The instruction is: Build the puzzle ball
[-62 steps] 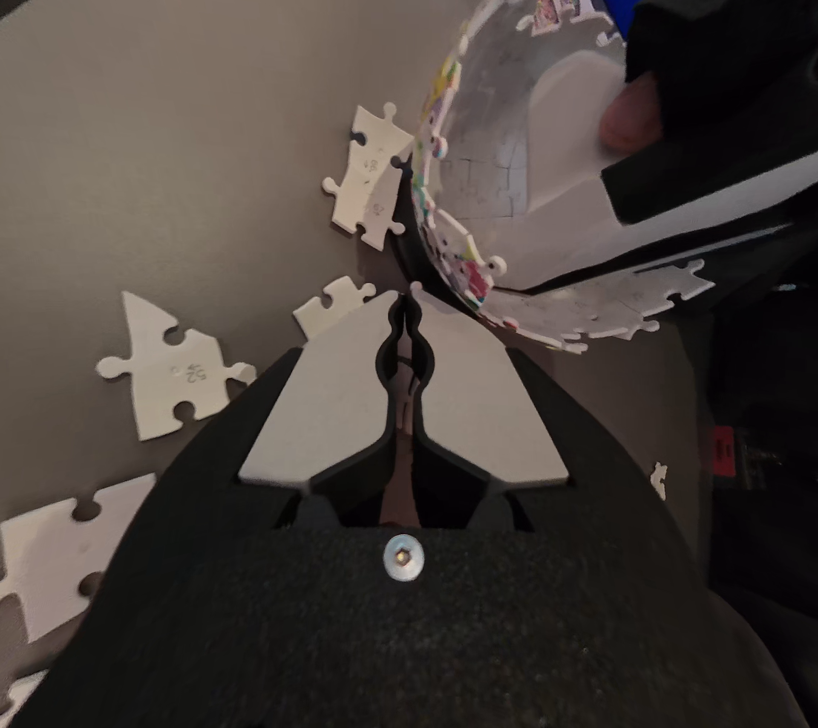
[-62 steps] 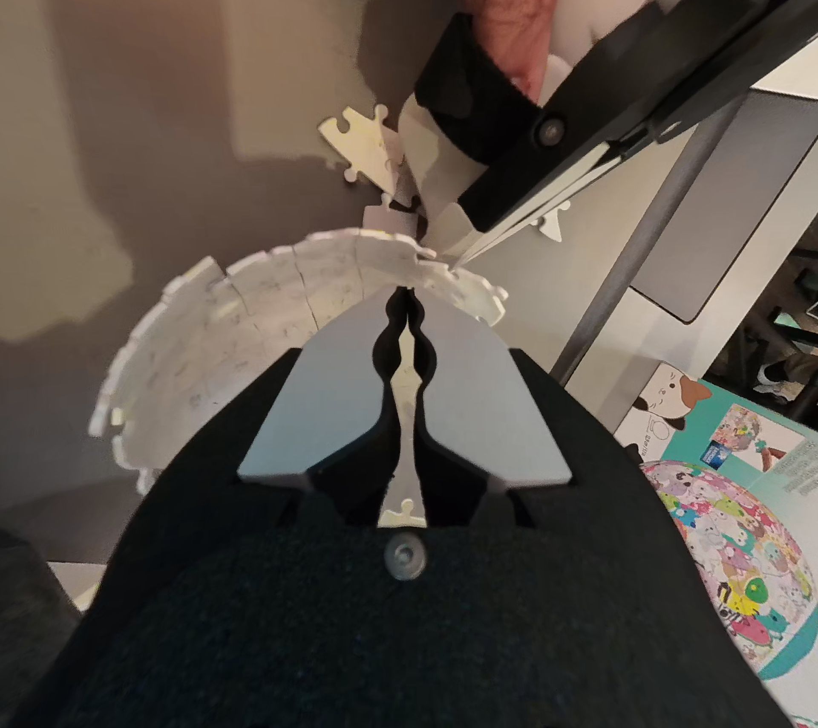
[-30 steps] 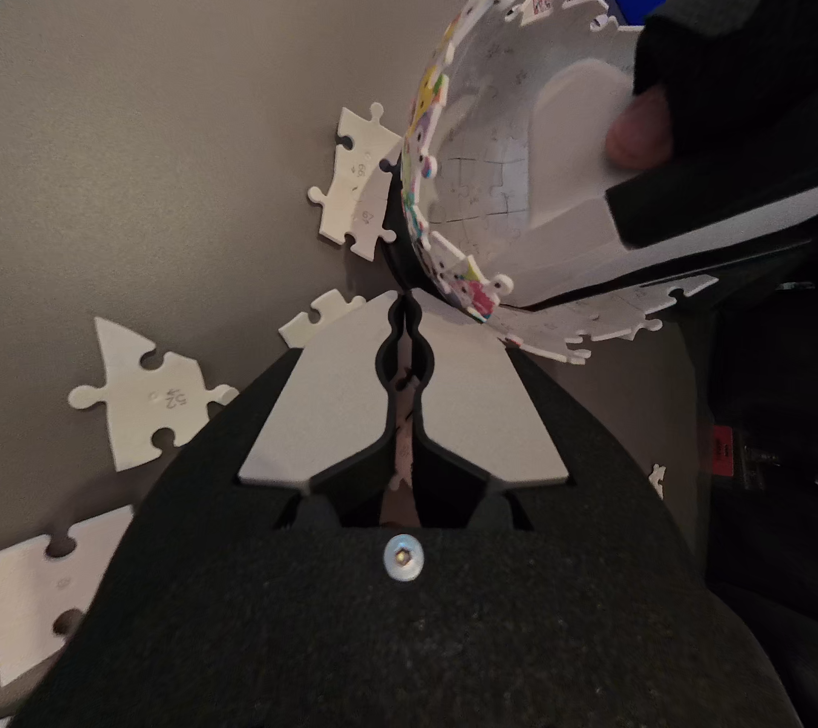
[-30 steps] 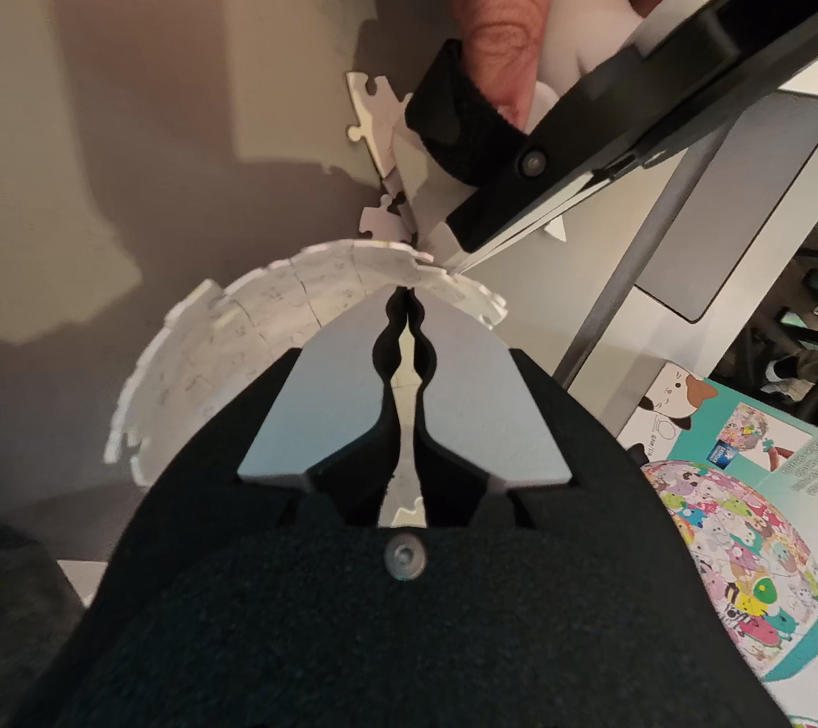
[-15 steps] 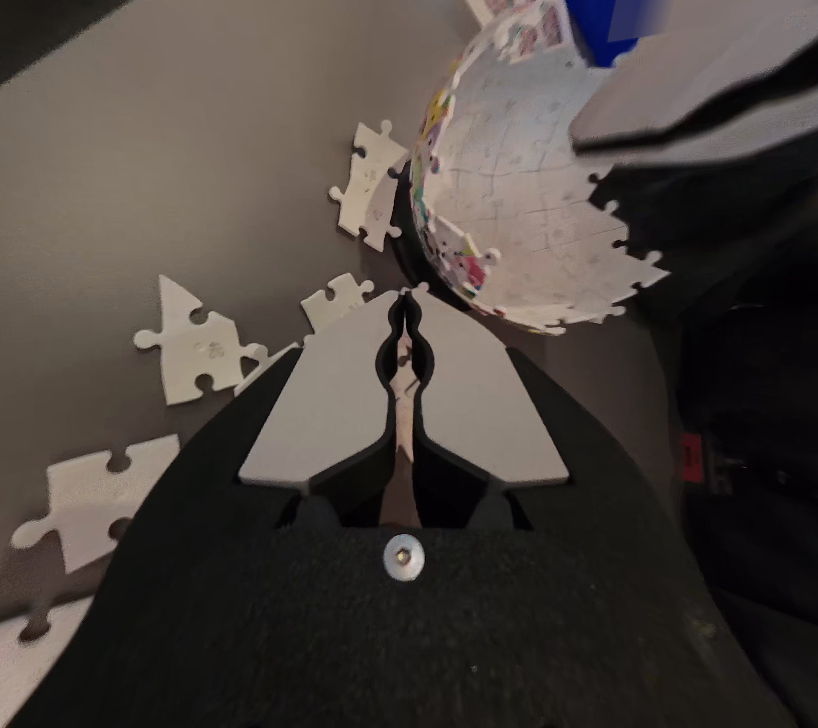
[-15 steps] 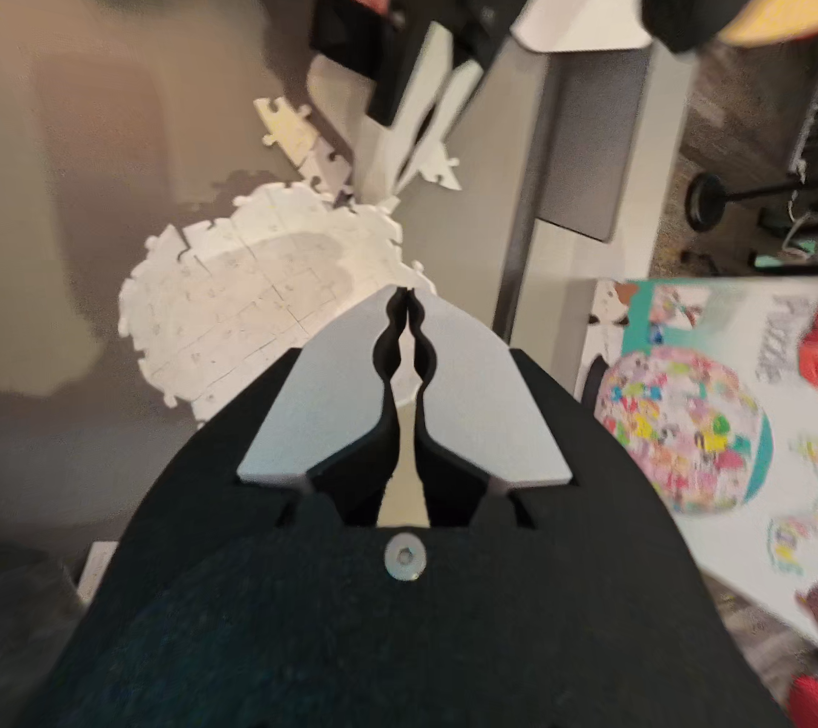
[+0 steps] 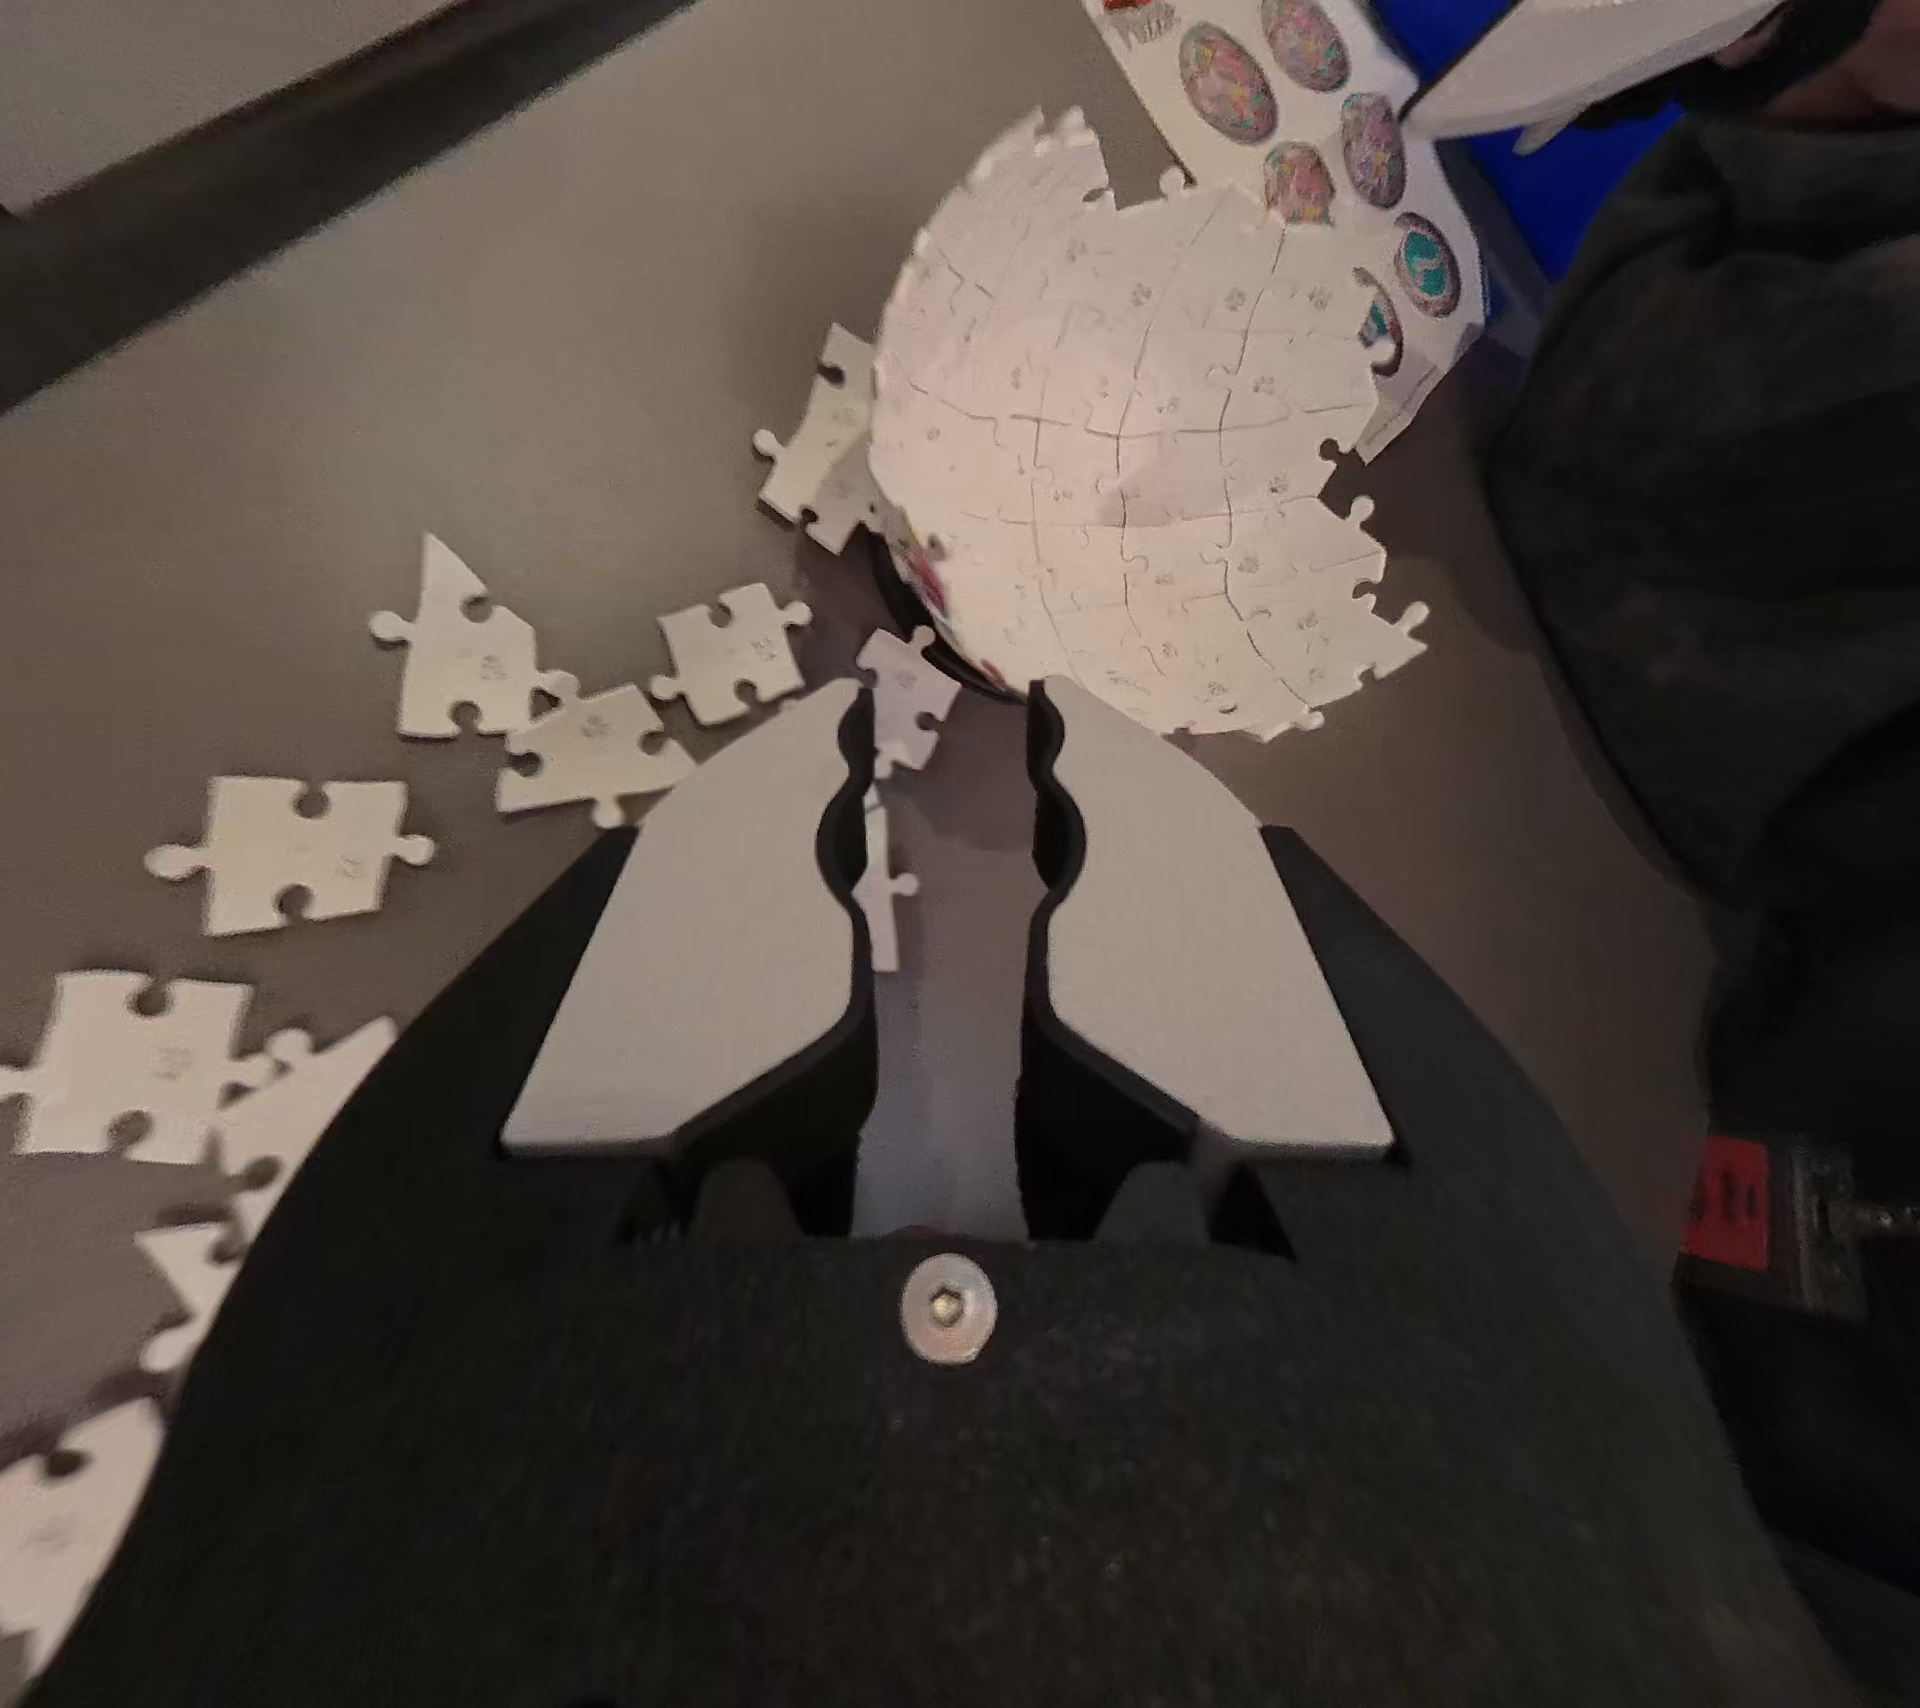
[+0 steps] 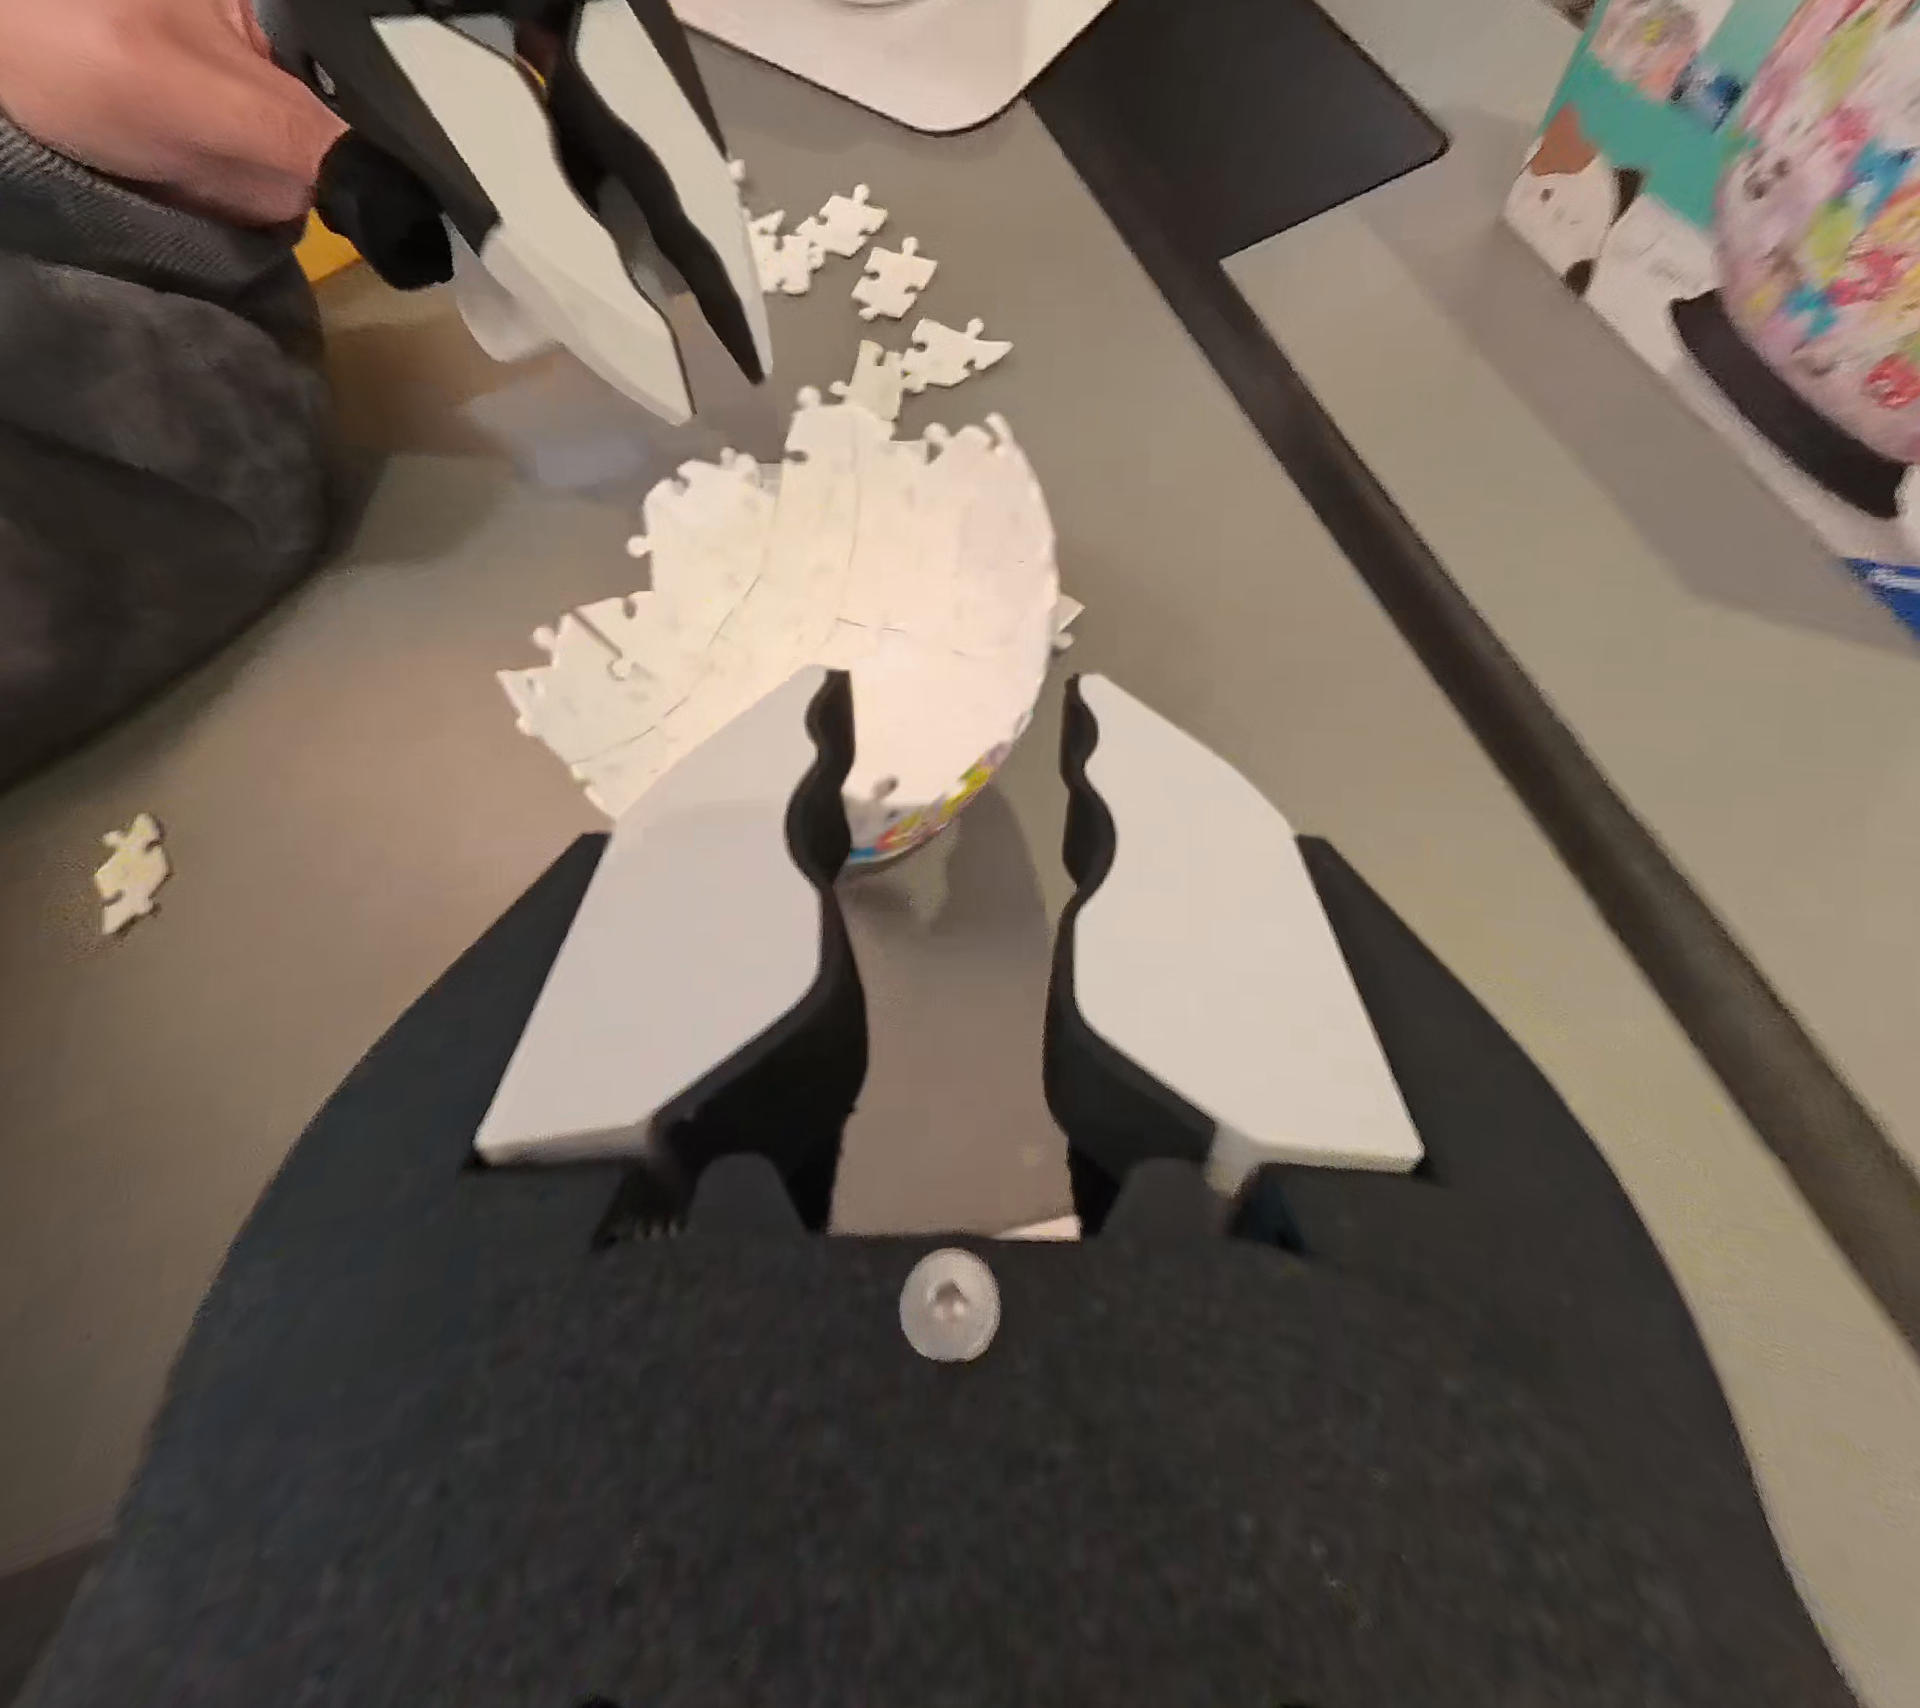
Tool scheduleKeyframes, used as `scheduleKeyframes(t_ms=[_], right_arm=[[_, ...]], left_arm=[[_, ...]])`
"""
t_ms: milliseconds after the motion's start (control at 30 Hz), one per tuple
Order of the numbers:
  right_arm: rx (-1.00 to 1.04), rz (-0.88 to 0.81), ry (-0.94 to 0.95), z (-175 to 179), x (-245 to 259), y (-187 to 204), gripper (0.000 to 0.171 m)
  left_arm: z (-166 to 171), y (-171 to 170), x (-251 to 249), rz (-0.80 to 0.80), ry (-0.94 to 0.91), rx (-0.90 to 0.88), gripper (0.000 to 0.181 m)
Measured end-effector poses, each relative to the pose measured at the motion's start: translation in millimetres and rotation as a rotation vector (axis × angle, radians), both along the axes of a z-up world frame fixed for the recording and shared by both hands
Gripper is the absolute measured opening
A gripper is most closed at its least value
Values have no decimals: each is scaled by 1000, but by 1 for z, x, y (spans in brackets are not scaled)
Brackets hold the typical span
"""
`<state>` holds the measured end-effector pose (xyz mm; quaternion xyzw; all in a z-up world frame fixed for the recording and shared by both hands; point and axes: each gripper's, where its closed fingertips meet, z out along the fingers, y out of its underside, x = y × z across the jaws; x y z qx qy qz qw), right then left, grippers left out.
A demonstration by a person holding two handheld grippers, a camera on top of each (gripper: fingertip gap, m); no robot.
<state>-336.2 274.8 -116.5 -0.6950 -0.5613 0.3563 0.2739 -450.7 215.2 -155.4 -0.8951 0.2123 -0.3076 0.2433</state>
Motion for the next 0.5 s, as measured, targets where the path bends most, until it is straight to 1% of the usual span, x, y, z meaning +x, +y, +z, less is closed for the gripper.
scheduleKeyframes(t_ms=[67, 133, 233, 400, 500], right_arm=[[-28, 20, 61, -2, -2, -14, 40], [-48, 15, 112, -3, -4, -20, 40], [-63, 8, 123, -9, -4, -27, 40], [-34, -15, 107, -14, 0, -33, 39], [-11, -14, 101, -15, 3, -37, 40]], left_arm=[[-8, -3, 5, 27, 38, -7, 27], [-9, 2, 7, 75, 53, -3, 27], [1, 11, 18, 98, 9, -16, 27], [2, 20, 22, 93, 80, -56, 26], [-4, 21, 18, 85, 154, -85, 17]])
